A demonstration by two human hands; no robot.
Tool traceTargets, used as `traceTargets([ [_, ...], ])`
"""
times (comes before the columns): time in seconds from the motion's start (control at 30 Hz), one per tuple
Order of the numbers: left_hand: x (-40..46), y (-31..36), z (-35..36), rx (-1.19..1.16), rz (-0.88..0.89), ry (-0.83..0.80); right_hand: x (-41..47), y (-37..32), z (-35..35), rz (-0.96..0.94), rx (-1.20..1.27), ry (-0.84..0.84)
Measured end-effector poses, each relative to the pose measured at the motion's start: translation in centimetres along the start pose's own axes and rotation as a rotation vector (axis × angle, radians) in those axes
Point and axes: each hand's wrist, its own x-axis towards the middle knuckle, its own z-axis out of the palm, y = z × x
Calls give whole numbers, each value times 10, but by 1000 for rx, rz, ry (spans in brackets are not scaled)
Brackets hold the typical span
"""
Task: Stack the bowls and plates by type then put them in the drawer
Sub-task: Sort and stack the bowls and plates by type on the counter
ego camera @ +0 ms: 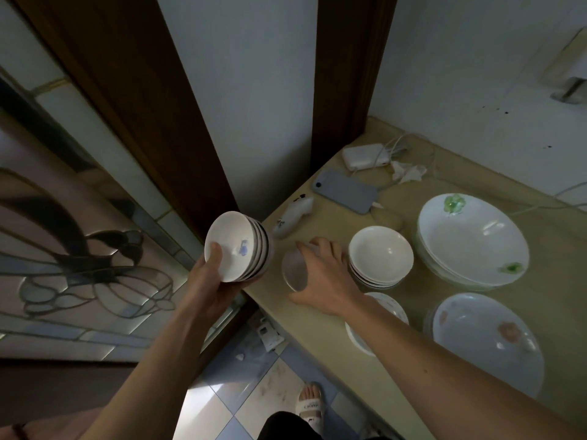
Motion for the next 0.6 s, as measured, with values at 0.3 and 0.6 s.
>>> traceTargets([
  [0.3, 9, -6, 16, -5, -36, 23, -32, 18, -76, 64, 158, 296],
  [0.6, 3, -25, 39, 45, -63, -45, -48, 73, -85, 248, -73, 217],
])
